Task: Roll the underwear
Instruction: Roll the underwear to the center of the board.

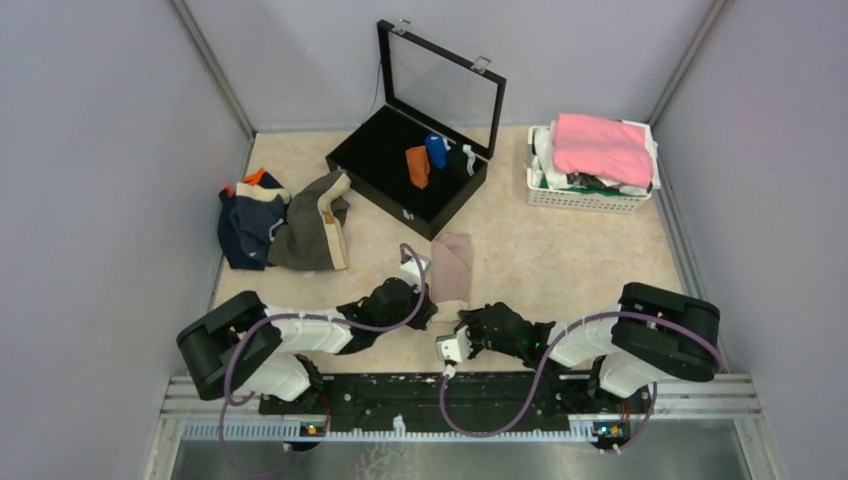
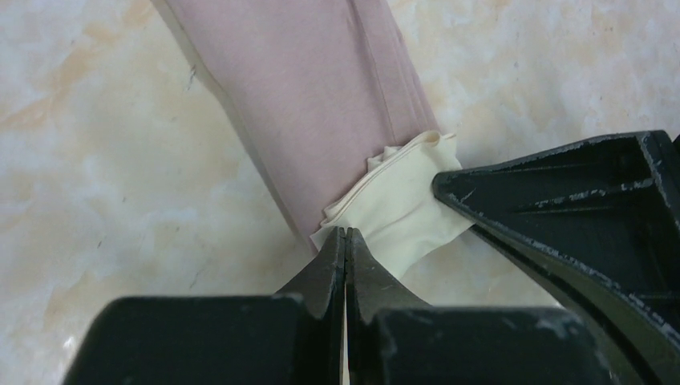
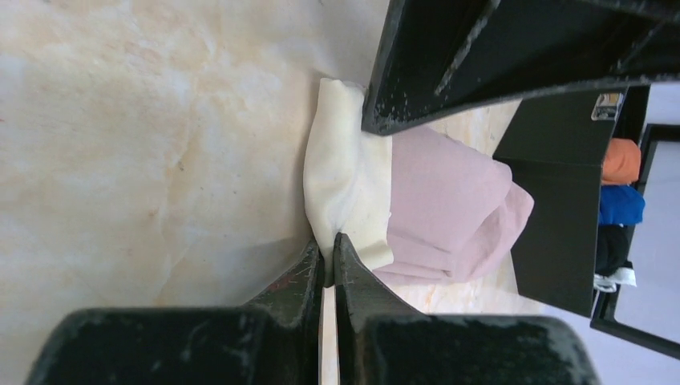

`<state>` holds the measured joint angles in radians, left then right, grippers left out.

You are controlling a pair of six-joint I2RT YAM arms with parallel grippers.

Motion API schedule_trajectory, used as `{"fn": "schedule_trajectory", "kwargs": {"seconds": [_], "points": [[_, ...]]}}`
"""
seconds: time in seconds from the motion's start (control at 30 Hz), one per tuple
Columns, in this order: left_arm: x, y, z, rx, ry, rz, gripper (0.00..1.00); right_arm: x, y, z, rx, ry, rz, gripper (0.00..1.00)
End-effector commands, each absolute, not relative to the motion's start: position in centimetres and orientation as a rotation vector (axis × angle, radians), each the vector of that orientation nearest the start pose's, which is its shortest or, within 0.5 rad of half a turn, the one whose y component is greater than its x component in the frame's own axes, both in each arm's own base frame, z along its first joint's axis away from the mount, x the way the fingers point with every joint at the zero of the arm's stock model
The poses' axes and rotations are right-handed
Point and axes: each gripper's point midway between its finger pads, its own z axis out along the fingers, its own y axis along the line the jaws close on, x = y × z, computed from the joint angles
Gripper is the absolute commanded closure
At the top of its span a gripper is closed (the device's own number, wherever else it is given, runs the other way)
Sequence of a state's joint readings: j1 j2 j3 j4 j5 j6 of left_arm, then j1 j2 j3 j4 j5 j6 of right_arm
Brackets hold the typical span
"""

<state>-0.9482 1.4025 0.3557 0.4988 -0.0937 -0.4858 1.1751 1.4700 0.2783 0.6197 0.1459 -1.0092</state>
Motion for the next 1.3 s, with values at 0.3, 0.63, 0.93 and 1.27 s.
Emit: {"fn": "schedule_trajectory", "kwargs": {"seconds": [0.3,0.63,0.93,1.27], "points": [[19.4,-22.3,9.9,0.243,2.046,-0.673,1.00,11.9,32.8,2.7,-1.918,1.052,0.429,1.00],[17.7,-24.4,10.9,0.373,1.980,-0.841,1.00,8.5,34.5,4.6,-1.789,1.245,0.783,1.00],[13.4,-26.6,8.8,0.583,2.045,-1.064,1.00,8.6,34.5,4.2,-1.747,1.381,0.875,1.00],[12.5,-26.0,5.6,0.573,2.187,-1.035,1.00,9.3,34.1,4.4,-1.709,1.447,0.895,1.00]]}}
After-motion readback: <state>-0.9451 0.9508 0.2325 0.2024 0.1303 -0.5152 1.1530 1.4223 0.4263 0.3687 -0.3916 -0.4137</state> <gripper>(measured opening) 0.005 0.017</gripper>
